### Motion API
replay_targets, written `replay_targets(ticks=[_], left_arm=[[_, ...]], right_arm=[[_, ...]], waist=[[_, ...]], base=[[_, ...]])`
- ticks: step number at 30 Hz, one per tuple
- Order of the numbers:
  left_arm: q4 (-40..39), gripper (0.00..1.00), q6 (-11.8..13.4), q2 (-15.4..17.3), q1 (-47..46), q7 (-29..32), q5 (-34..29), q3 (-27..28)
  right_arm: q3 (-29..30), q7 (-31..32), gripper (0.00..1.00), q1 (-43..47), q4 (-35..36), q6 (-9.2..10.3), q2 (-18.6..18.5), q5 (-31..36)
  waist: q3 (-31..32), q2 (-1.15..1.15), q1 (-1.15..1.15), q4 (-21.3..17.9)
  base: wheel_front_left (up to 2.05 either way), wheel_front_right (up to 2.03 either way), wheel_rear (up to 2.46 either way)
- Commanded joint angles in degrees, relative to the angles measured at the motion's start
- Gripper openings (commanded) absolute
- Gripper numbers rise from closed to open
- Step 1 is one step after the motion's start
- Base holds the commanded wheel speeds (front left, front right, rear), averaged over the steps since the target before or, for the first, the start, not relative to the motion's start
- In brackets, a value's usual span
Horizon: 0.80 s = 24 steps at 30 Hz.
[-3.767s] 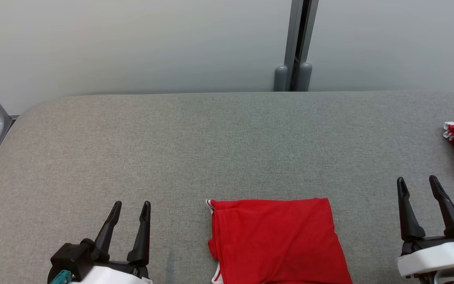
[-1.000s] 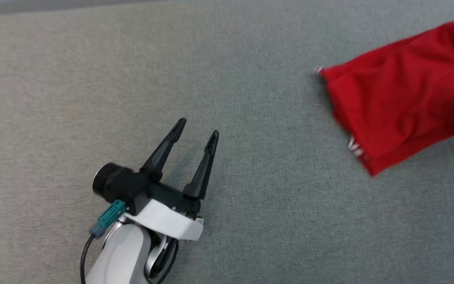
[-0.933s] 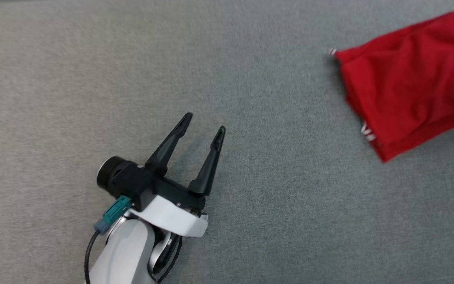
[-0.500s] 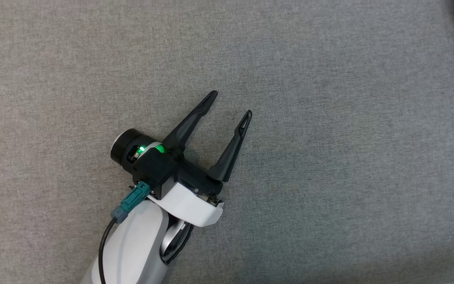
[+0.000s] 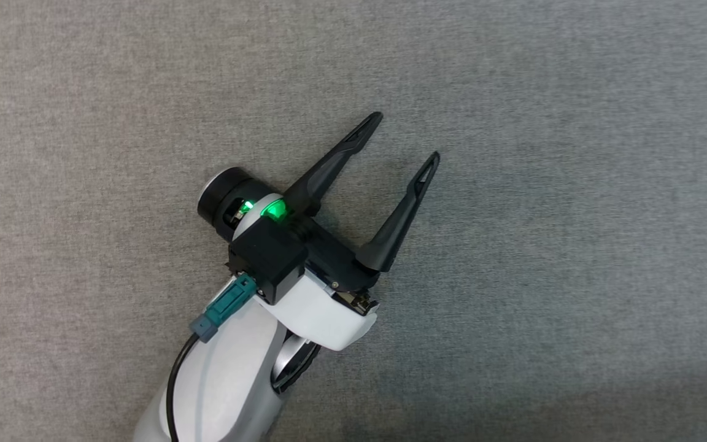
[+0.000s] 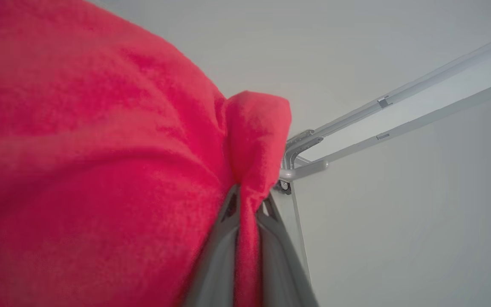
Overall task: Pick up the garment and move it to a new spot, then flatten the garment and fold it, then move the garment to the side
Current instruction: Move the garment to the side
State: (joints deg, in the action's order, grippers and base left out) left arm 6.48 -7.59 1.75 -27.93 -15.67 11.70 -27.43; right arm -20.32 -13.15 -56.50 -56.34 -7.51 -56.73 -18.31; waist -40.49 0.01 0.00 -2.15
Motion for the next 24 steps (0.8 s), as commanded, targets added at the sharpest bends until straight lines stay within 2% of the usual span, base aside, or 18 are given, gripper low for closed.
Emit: replay_targets(ticks=[1, 4, 5, 6, 12, 18, 24], left_arm=[[4.4, 1.0, 0.2, 2.4, 1.0, 1.0, 0.0, 1.2], [4.6, 1.0, 0.4, 2.9, 1.1, 1.1, 0.4, 1.5], [4.7, 1.0, 0.4, 3.0, 1.2, 1.1, 0.5, 1.6], [4.9, 1.0, 0.4, 3.1, 1.4, 1.2, 0.6, 1.6], [5.0, 1.0, 0.4, 3.0, 2.0, 1.2, 1.1, 1.6], [3.3, 1.0, 0.2, 1.8, 3.2, 0.9, 2.8, 0.6], [2.4, 1.0, 0.1, 1.3, 5.5, 0.6, 4.1, 1.9]], right_arm=[[0.8, -0.4, 0.0, -0.7, -1.3, 0.04, 0.4, 1.7], [4.6, -0.8, 0.0, -2.2, -6.9, 0.04, 3.1, 6.2], [5.1, -0.7, 0.6, -1.9, -8.1, 0.03, 4.4, 6.7], [5.7, -0.4, 1.0, -1.7, -9.1, 0.03, 5.4, 6.9], [6.4, -0.6, 1.0, -2.9, -12.1, 0.03, 6.1, 9.2], [6.9, -1.2, 1.0, -4.4, -12.0, 0.03, 7.0, 11.4], [5.6, -1.8, 1.0, -3.9, -8.8, 0.03, 11.0, 12.5]], waist=[[-1.2, -0.01, 0.0, 1.2], [-2.1, -0.01, 0.0, 2.3], [-2.1, -0.01, 0.0, 2.5], [-2.0, -0.01, 0.0, 2.6], [-0.3, -0.01, 0.0, 3.5], [4.7, -0.01, 0.0, 3.3], [12.7, -0.01, 0.0, 3.0]], base=[[0.0, 0.0, 0.0], [0.0, 0.0, 0.0], [0.0, 0.0, 0.0], [0.0, 0.0, 0.0], [0.0, 0.0, 0.0], [0.0, 0.0, 0.0], [0.0, 0.0, 0.0]])
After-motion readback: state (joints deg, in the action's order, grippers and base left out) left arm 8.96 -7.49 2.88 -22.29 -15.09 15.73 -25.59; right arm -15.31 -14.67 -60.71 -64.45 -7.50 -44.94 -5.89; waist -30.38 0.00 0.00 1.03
